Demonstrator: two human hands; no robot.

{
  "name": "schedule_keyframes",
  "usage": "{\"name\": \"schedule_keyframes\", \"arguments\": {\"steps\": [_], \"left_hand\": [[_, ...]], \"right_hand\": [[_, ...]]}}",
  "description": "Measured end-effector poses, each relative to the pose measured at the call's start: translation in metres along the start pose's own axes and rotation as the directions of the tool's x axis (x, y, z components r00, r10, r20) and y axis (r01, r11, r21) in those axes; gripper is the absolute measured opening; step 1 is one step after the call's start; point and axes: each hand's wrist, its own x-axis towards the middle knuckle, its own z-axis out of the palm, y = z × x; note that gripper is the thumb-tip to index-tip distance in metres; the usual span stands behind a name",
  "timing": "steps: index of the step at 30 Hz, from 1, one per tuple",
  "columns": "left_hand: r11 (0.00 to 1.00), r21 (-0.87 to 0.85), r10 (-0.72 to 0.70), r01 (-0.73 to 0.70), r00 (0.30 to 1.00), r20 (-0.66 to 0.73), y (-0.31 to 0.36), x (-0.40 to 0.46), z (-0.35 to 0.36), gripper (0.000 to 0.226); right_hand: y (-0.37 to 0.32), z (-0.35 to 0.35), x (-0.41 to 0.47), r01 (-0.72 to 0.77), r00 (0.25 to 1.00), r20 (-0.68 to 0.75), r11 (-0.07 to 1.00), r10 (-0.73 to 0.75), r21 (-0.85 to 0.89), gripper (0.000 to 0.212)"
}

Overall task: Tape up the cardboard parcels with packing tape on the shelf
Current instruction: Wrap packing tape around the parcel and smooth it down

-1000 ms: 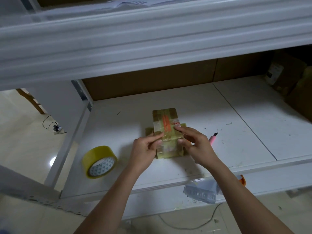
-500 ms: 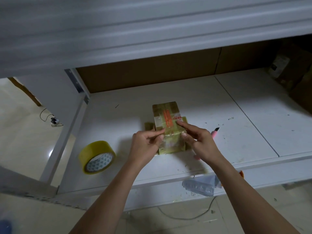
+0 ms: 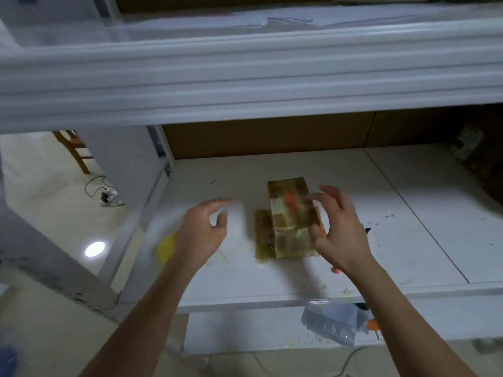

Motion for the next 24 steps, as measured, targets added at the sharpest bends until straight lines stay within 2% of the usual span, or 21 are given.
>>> {"name": "schedule_keyframes", "arguments": {"steps": [1, 3, 6, 8, 11, 14, 17, 20, 22, 24], "left_hand": [[0.992, 0.128, -0.002, 0.005, 1.0, -0.026, -0.009, 0.002, -0.011, 0.026], [0.951, 0.289, -0.122, 0.113, 0.992, 0.014, -0.028, 0.001, -0.029, 0.029], [0.917, 0.348, -0.256, 0.196, 0.957, 0.134, -0.048, -0.011, -0.041, 0.039], [0.937, 0.259, -0.27, 0.234, 0.956, 0.114, -0.057, -0.019, -0.045, 0.037], [0.952, 0.067, -0.302, 0.298, 0.951, 0.065, -0.071, -0.032, -0.062, 0.026], [0.947, -0.097, -0.296, 0.306, 0.949, 0.105, -0.088, -0.048, -0.078, 0.019], [0.947, -0.171, -0.253, 0.274, 0.958, 0.134, -0.093, -0.054, -0.082, 0.023], [0.924, -0.247, -0.265, 0.291, 0.955, 0.133, -0.103, -0.052, -0.083, 0.019], [0.905, -0.291, -0.277, 0.311, 0.949, 0.153, -0.107, -0.051, -0.086, 0.016], [0.894, -0.308, -0.284, 0.324, 0.944, 0.168, -0.111, -0.05, -0.087, 0.023]], "right_hand": [[-0.013, 0.001, 0.002, 0.091, 0.994, -0.059, 0.996, -0.09, 0.024, 0.046], [-0.043, 0.016, 0.002, 0.232, 0.971, -0.094, 0.964, -0.221, 0.13, 0.038], [-0.082, 0.07, -0.007, 0.235, 0.963, 0.048, 0.914, -0.265, 0.331, 0.037], [-0.088, 0.113, -0.009, 0.149, 0.97, 0.128, 0.922, -0.207, 0.357, 0.037], [-0.077, 0.159, 0.002, 0.02, 0.972, 0.221, 0.964, -0.08, 0.264, 0.039], [-0.071, 0.183, 0.006, -0.036, 0.91, 0.413, 0.985, -0.037, 0.167, 0.045], [-0.077, 0.191, 0.007, -0.067, 0.848, 0.529, 0.991, -0.007, 0.12, 0.038], [-0.087, 0.194, 0.008, -0.08, 0.827, 0.562, 0.992, 0.011, 0.098, 0.025], [-0.091, 0.194, 0.01, -0.112, 0.837, 0.547, 0.986, 0.025, 0.127, 0.029], [-0.094, 0.194, 0.012, -0.15, 0.859, 0.507, 0.981, 0.069, 0.12, 0.037]]}}
